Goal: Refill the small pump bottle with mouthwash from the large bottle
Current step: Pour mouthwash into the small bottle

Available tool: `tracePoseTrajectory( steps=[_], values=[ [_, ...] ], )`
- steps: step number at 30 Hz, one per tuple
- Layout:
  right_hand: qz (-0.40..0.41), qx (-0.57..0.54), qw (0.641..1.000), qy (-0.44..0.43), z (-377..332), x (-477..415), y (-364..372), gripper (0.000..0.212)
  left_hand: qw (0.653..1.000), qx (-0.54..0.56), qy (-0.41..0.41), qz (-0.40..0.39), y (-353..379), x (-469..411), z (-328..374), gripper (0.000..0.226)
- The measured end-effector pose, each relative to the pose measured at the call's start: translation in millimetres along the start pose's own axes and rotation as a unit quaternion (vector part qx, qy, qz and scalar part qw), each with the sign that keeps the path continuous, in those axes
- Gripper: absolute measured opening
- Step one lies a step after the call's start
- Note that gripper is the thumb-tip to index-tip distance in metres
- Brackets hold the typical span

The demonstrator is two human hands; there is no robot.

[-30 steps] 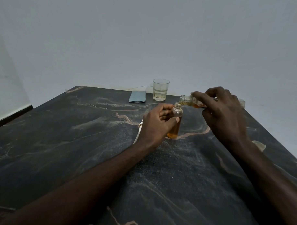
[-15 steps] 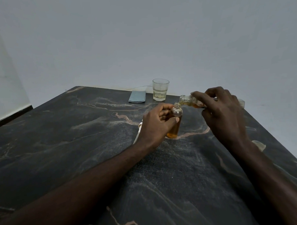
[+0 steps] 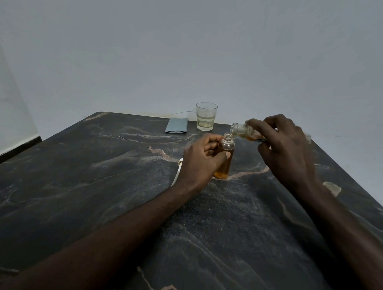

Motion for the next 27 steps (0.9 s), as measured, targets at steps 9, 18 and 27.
tracePoseTrajectory(
  steps=[9, 18, 27],
  values=[
    [0.028, -0.195, 0.977, 0.084, 15, 4, -2, 0.068, 1.0, 0.006, 0.003, -0.008, 0, 1, 3, 0.042],
    [0.027, -0.403, 0.873, 0.273, 42, 17, 8, 0.072, 1.0, -0.001, 0.005, -0.009, 0, 1, 5, 0.042],
    [0.042, -0.468, 0.826, 0.312, 51, 27, 12, 0.065, 1.0, -0.01, 0.004, -0.008, -2, 0, 3, 0.044]
  ],
)
Point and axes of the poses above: each hand's wrist, its own x-axis away from the middle knuckle, its own y-axis out of the palm, z = x × y, the point moved 7 cm from there along -x, towards the middle knuckle, and after that the axes turned 8 degrees about -z, right-handed, at the moved point
